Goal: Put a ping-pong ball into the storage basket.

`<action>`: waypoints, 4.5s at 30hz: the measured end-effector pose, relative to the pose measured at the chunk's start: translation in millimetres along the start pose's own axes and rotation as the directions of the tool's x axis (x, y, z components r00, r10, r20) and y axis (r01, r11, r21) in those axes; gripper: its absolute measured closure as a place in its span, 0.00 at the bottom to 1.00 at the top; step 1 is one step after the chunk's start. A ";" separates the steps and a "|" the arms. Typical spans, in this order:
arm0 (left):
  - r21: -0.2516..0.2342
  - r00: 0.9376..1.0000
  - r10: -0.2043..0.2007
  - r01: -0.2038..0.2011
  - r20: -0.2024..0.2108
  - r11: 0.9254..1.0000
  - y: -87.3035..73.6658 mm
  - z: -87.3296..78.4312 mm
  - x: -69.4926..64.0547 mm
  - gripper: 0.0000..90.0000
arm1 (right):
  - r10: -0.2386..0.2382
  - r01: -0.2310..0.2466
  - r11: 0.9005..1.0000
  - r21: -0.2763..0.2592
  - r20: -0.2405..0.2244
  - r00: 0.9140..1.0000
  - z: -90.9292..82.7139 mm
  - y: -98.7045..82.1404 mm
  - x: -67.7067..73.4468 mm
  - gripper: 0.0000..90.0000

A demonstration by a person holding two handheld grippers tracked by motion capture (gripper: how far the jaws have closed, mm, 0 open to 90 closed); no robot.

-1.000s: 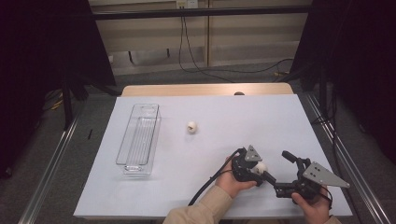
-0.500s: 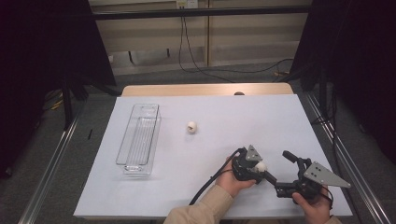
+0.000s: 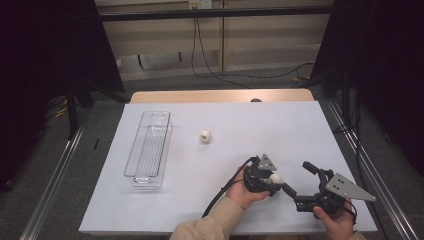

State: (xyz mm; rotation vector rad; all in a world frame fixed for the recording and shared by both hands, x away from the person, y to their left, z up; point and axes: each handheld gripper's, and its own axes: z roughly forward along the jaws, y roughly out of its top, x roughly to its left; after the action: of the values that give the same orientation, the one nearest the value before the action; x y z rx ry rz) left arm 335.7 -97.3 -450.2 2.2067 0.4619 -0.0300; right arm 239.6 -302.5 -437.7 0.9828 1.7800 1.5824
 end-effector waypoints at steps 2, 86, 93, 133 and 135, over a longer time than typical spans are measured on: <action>0.003 1.000 0.004 -0.004 0.004 1.000 -0.1 -2.7 0.2 0.57 | 0.001 -0.001 1.000 0.002 -0.002 1.000 0.0 -0.1 0.0 0.02; -0.028 0.993 -0.098 0.096 -0.065 0.995 -25.9 -83.0 40.2 0.57 | -0.016 0.016 1.000 0.007 0.002 1.000 5.8 -1.9 3.3 0.02; -0.029 0.992 -0.100 0.098 -0.072 0.995 -26.2 -88.5 43.7 0.57 | -0.019 0.019 1.000 0.004 0.006 1.000 6.6 -2.1 3.6 0.02; -0.013 0.988 -0.121 0.120 -0.101 0.993 -30.5 -100.6 55.5 0.57 | -0.011 0.011 1.000 -0.002 -0.001 1.000 6.8 -2.1 3.4 0.01; -0.017 0.987 -0.123 0.122 -0.101 0.992 -30.7 -101.0 55.9 0.57 | -0.011 0.011 1.000 -0.001 -0.001 1.000 6.9 -2.2 3.5 0.01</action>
State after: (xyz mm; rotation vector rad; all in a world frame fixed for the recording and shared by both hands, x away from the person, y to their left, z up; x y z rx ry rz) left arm 363.5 14.9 -419.6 2.1742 0.6525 0.0190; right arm 242.8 -295.7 -440.6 0.9705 1.7820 1.5774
